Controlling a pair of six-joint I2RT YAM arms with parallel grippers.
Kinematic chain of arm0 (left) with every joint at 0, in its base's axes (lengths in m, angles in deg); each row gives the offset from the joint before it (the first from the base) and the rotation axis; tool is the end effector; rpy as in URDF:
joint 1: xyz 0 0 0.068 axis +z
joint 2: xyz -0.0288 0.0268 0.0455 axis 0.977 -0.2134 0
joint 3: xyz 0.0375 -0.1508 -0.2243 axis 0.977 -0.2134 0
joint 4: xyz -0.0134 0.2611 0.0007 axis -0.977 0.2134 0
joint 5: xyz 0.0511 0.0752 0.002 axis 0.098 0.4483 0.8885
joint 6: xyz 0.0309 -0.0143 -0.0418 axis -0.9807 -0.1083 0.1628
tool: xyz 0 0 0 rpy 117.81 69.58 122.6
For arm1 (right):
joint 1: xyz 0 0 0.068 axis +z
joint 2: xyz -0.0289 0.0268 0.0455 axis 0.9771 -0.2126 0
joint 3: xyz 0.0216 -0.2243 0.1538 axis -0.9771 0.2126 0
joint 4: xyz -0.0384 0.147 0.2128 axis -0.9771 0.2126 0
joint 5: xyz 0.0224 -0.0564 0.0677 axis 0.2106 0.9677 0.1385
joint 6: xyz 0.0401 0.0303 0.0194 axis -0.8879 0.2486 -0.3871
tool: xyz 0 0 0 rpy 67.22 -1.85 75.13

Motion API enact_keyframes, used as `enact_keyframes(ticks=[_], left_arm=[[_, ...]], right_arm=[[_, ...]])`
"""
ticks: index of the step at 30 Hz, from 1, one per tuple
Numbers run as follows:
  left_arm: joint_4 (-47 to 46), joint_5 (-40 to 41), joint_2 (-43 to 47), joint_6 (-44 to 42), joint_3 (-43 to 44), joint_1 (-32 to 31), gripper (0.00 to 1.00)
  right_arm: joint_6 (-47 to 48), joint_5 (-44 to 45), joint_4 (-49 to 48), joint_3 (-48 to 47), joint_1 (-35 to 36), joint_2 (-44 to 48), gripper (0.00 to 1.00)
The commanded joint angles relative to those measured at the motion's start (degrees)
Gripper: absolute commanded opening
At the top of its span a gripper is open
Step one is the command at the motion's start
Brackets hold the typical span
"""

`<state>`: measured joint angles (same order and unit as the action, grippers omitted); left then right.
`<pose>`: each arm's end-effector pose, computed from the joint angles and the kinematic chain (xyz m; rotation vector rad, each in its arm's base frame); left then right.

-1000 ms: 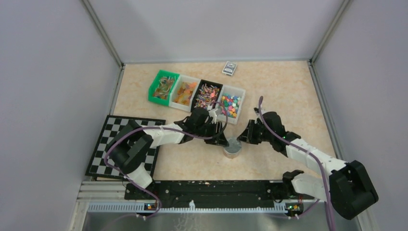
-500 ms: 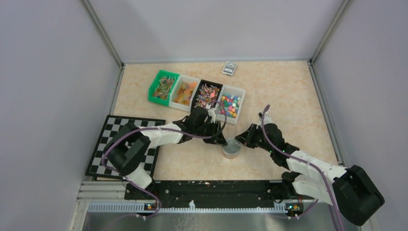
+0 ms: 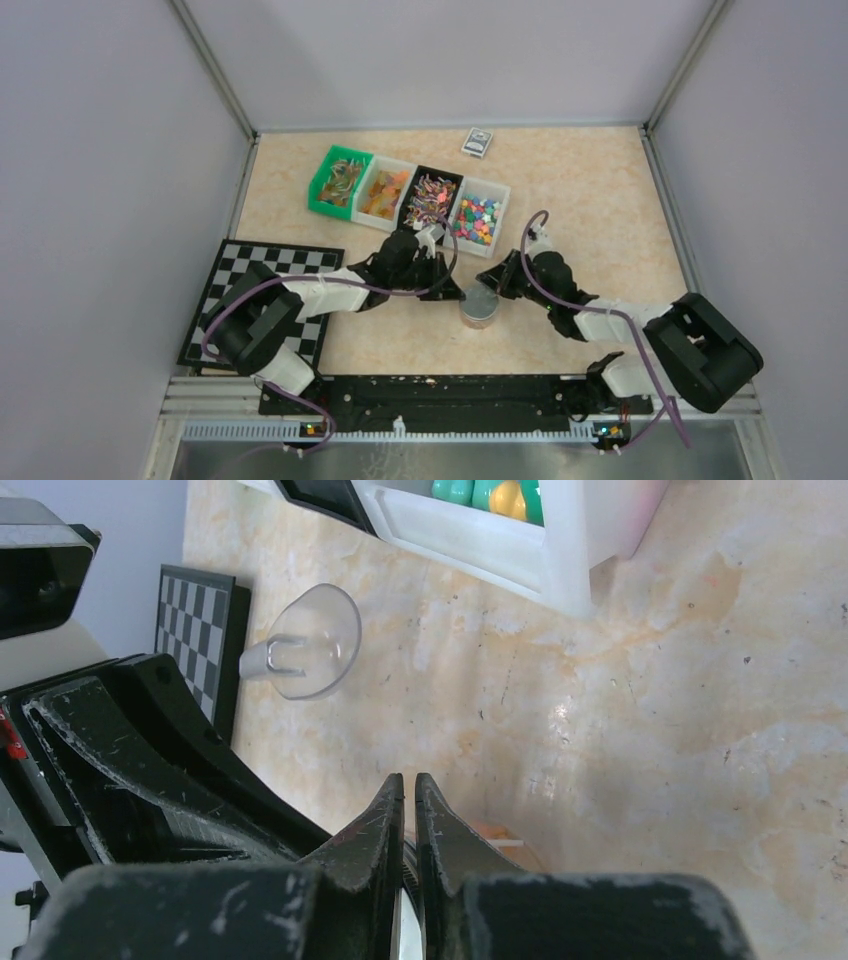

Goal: Pack the candies
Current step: Screw the bottle lid onto the packing bottle.

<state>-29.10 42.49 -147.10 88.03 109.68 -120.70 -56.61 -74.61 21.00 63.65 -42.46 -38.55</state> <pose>0.2098 -0.2177 0.1631 0.2770 2.4472 -1.2859 0.1820 0.1346 0.1436 0.1876 2.1711 1.0414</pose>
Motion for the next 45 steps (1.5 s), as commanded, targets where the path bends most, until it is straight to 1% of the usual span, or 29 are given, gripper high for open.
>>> enact_keyframes(ticks=[1,4,6,8,10,12,14,15,17,20,22,24,25,27,28,30,31,33,34,36,38,42,45], left_arm=[[3.77,5.26,-3.02,-1.25,-4.43,-1.72,0.15],[5.22,5.56,-2.8,-1.78,-2.96,-1.73,0.17],[6.03,5.72,-2.43,-1.97,-2.33,-1.73,0.24],[6.26,5.97,-1.54,-2.13,-1.84,-1.73,0.28],[7.48,6.02,-0.88,-2.65,-0.43,-1.69,0.34],[8.88,5.97,-0.56,-3.19,1.4,-1.71,0.39],[9.68,5.97,-0.23,-3.5,2.74,-1.71,0.44],[9.95,5.92,-0.13,-3.42,3.27,-1.71,0.48],[10.55,5.83,0.15,-3.5,4.05,-1.71,0.53],[10.97,5.7,1.75,-4.07,4.53,-1.71,0.59],[12.2,6.38,3.49,-5.0,5.13,-1.73,0.65],[13.91,7.51,5.93,-6.02,5.95,-1.63,0.7],[15.01,8.41,7.96,-6.07,6.1,-1.62,0.75],[16.98,10.2,11.08,-5.83,5.7,-1.42,0.78],[17.24,10.62,12.63,-5.44,5.19,-1.37,0.78],[17.25,10.06,14.61,-4.53,4.2,-1.04,0.76],[17.24,9.01,15.08,-4.36,3.94,-1.01,0.75],[17.33,6.15,15.42,-3.81,3.55,-1.01,0.73],[17.33,4.83,15.41,-3.4,3.32,-1.01,0.72],[16.22,2.95,15.56,-2.62,2.36,-1.01,0.7],[14.43,2.3,15.83,-1.95,0.94,-1.01,0.69],[12.07,2.14,14.88,-1.4,-0.74,-1.01,0.67],[11.08,1.88,13.25,-1.28,-1.16,-1.03,0.64]], right_arm=[[1.62,-6.15,13.74,4.49,3.65,-4.19,0.03],[1.86,-4.52,15.49,3.83,3.62,-1.48,0.04],[1.71,-4.11,13.91,4.7,3.67,0.22,0.06],[1.27,-3.38,11.71,5.27,3.43,2.24,0.12],[2.14,-2.91,15.12,2.05,1.87,3.6,0.18],[3.44,-2.86,19.67,-2.99,-0.31,4.71,0.31],[3.75,-2.36,21.93,-6.49,-2.76,6.18,0.37],[3.8,-1.19,23.32,-7.97,-3.72,7.05,0.4],[5.37,1.2,25.5,-10.08,-4.3,8.99,0.45],[9.25,2.15,30.62,-13.69,-4.73,10.21,0.54],[12.92,0.99,35.15,-16.4,-4.77,11.1,0.61],[19.58,-3.44,37.72,-18.56,-4.77,12.57,0.68],[22.85,-5.45,39.76,-19.91,-4.72,13.33,0.7],[30.43,-7.76,45.21,-22.58,-4.77,14.66,0.72],[32.43,-7.92,47.83,-24.04,-4.77,15.13,0.7],[34.44,-8.68,52.44,-27.59,-4.69,15.39,0.62],[33.87,-9.33,54.44,-28.76,-4.57,15.26,0.54],[31.18,-9.62,57.7,-30.02,-3.44,15.09,0.34],[29.62,-9.41,58.44,-29.74,-2.04,15.41,0.26],[26.53,-9.23,58.3,-28.53,1.79,16.44,0.15],[23.02,-9.74,57.68,-27.31,4.46,17.34,0.12],[18.7,-9.27,56.78,-24.83,6.65,18.19,0.12],[15.45,-9.98,52.46,-18.24,7.27,18.08,0.12]])
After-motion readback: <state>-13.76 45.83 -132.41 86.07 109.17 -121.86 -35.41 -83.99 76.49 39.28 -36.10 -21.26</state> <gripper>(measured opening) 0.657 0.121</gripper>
